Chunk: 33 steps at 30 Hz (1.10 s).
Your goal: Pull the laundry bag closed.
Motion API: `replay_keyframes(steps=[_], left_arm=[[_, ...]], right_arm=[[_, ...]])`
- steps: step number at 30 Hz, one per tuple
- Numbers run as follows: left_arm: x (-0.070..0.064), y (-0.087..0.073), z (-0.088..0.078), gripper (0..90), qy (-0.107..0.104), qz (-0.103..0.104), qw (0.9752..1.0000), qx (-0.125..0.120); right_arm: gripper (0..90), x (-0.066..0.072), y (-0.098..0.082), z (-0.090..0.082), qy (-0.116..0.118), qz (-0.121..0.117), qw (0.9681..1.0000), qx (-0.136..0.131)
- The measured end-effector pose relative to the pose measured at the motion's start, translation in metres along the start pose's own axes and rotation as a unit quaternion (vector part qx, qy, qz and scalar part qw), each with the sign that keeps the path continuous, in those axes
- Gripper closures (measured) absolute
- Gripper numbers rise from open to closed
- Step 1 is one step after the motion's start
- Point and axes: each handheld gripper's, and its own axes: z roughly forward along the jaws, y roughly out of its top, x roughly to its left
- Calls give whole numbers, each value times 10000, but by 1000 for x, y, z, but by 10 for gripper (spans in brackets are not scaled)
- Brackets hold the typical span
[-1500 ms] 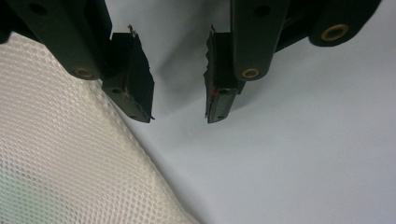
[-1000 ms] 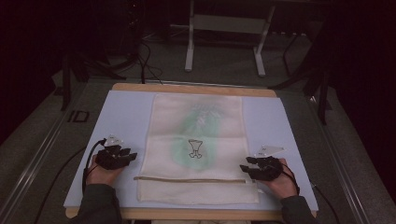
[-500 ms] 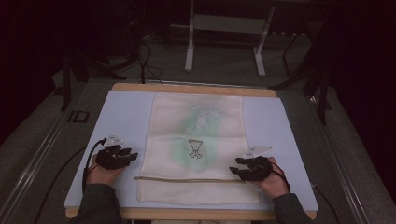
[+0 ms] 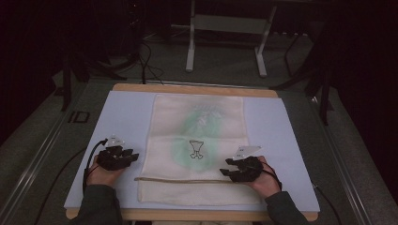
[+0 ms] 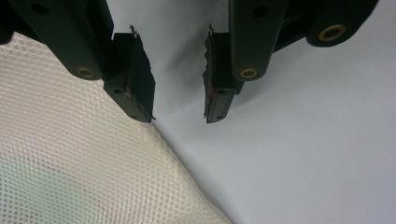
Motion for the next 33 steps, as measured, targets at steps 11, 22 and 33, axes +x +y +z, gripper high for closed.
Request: replay_keyframes(steps=[11, 22, 33], left_arm=[[-1, 1, -1, 627, -26, 91, 10000, -2], [-2, 1, -1, 642, -65, 111, 9999, -7], [-4, 3, 0, 639, -116, 171, 9998, 6]], right_arm=[[527, 15, 14, 14, 220, -254, 9994, 25], [526, 29, 28, 24, 435, -469, 9980, 16], [515, 40, 39, 35, 563, -660, 9962, 16]])
